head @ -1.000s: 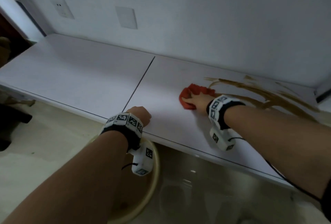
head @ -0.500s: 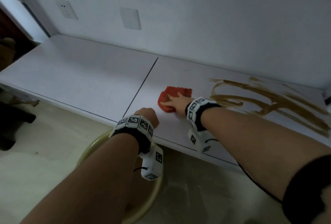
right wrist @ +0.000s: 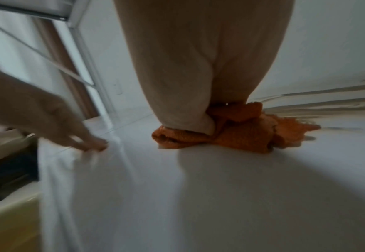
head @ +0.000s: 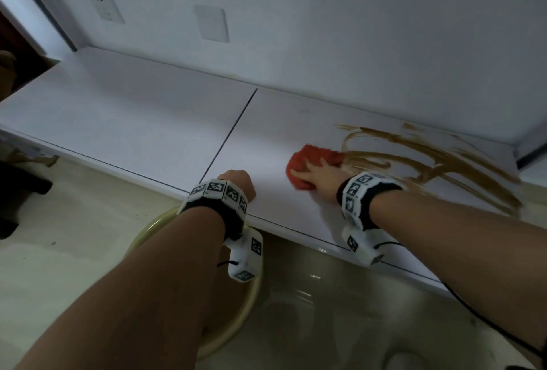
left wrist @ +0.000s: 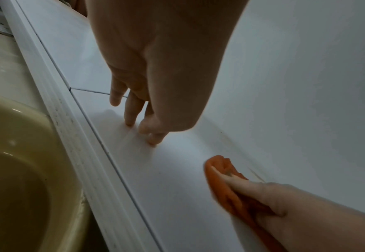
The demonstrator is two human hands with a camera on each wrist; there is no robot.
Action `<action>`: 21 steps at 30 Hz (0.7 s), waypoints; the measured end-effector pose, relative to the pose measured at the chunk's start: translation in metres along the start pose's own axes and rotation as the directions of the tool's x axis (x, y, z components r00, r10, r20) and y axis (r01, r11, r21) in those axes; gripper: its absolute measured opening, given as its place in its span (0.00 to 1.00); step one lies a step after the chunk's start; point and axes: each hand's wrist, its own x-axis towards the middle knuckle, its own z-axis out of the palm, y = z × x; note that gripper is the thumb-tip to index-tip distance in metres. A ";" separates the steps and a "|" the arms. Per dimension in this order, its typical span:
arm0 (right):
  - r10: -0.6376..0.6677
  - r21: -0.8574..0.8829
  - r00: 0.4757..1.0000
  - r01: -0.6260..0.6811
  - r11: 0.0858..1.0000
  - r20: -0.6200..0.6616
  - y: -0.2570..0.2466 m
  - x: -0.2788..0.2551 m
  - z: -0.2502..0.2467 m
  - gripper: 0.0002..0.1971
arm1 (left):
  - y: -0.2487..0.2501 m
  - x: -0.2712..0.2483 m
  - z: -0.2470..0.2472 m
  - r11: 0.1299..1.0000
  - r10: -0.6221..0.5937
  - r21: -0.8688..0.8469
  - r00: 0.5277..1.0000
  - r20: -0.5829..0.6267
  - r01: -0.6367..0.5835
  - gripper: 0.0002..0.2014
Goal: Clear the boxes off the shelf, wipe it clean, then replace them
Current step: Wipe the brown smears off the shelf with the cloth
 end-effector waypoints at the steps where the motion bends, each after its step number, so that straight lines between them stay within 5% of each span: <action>1: -0.042 -0.025 0.999 0.042 0.999 -0.004 -0.011 -0.004 -0.001 0.32 | 0.003 -0.001 -0.001 1.000 -0.003 0.010 1.000 -0.004 0.004 0.12; 7: -0.147 -0.012 0.985 0.149 0.989 0.085 -0.041 0.013 -0.012 0.37 | 0.014 -0.006 0.000 0.996 -0.022 0.091 1.000 -0.002 0.022 0.10; 14: -0.091 0.035 0.992 0.088 0.995 0.085 -0.024 0.038 -0.028 0.37 | 0.021 -0.003 0.004 0.997 -0.031 0.066 0.999 -0.013 0.032 0.08; 18: 0.031 0.145 0.998 -0.039 0.989 0.056 0.002 0.037 -0.028 0.29 | 0.019 -0.005 0.002 0.999 -0.044 0.024 0.999 -0.001 0.044 0.11; 21: 0.196 0.228 0.979 -0.205 0.952 0.062 0.033 0.018 -0.022 0.34 | 0.015 -0.004 0.005 0.999 -0.050 0.017 0.999 -0.001 0.050 0.14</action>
